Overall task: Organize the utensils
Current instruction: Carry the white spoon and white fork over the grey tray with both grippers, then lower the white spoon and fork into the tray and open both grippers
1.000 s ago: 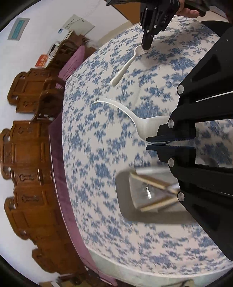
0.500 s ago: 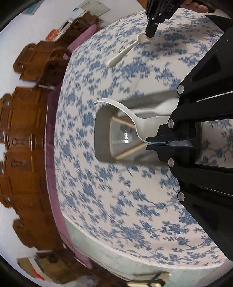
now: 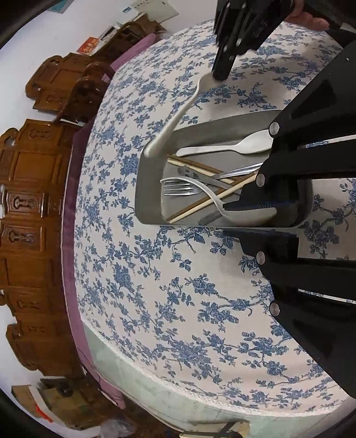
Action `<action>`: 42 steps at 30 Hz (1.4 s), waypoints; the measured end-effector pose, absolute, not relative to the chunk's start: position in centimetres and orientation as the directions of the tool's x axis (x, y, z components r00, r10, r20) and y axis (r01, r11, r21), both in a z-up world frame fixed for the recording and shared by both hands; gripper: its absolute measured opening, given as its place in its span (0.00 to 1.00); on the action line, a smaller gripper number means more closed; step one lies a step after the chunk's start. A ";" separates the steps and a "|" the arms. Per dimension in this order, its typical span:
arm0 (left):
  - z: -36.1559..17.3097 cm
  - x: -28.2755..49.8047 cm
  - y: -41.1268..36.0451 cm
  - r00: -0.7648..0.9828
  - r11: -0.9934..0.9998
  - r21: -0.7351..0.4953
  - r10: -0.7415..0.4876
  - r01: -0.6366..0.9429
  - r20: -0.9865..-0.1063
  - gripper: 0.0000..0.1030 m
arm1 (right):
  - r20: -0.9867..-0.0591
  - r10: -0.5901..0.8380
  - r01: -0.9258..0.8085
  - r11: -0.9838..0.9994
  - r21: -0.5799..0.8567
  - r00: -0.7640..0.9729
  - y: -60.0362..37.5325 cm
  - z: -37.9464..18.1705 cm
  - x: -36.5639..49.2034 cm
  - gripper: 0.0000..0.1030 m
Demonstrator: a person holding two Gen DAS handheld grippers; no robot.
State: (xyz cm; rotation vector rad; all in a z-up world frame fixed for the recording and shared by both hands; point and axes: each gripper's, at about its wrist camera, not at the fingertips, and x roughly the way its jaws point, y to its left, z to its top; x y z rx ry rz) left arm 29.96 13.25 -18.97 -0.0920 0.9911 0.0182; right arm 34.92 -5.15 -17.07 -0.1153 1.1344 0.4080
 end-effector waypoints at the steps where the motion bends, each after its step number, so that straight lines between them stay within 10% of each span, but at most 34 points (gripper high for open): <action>1: -18.8 29.9 13.4 0.552 0.996 -0.072 -0.028 -0.057 -0.834 0.13 | -0.900 0.247 -0.373 0.922 0.104 0.358 -4.6 -17.1 35.2 0.02; 26: -16.3 26.3 20.4 0.624 0.991 -0.087 -0.002 -0.106 -0.781 0.16 | -0.889 -0.006 -0.464 0.851 -0.245 0.458 5.3 -17.4 37.1 0.03; 42: -16.2 25.9 20.0 0.624 0.993 -0.072 0.005 -0.098 -0.782 0.16 | -0.888 0.388 -0.237 0.913 0.333 0.247 1.7 -17.0 34.6 0.02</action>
